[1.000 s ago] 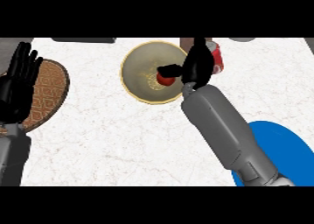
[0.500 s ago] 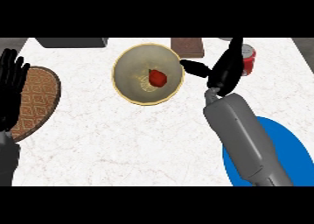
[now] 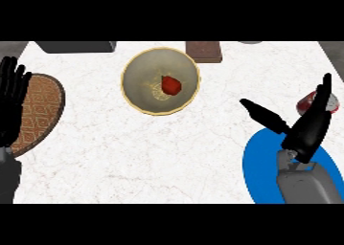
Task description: Pick the bell pepper from the plate and place it in the bowl
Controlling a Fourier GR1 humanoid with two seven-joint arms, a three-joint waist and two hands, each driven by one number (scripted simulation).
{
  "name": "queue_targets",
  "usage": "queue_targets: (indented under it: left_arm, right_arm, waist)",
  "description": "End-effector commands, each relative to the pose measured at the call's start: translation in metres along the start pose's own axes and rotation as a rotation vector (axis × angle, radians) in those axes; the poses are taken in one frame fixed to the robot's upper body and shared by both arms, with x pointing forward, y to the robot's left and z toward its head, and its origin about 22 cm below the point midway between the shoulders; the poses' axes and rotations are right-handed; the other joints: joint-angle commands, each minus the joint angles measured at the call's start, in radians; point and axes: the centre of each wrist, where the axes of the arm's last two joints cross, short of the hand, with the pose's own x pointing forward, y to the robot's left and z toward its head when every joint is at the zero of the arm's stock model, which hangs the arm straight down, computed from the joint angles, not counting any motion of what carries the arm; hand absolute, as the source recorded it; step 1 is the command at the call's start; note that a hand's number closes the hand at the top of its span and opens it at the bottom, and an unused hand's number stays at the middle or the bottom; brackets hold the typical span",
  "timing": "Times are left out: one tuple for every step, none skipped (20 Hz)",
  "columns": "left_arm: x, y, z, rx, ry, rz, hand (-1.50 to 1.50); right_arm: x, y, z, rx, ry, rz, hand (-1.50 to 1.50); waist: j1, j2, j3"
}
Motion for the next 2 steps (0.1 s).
queue_targets:
  left_arm:
    - [0.001, 0.001, 0.009, -0.013, -0.018, -0.004, 0.00]
    - [0.006, 0.013, -0.004, -0.012, 0.004, 0.008, 0.00]
  right_arm:
    - [-0.019, -0.054, 0.007, 0.008, -0.017, -0.036, -1.50]
    - [-0.024, -0.060, 0.007, -0.015, -0.008, -0.032, -1.50]
  waist:
    - [0.012, 0.003, 0.001]
    - [0.013, 0.005, 0.000]
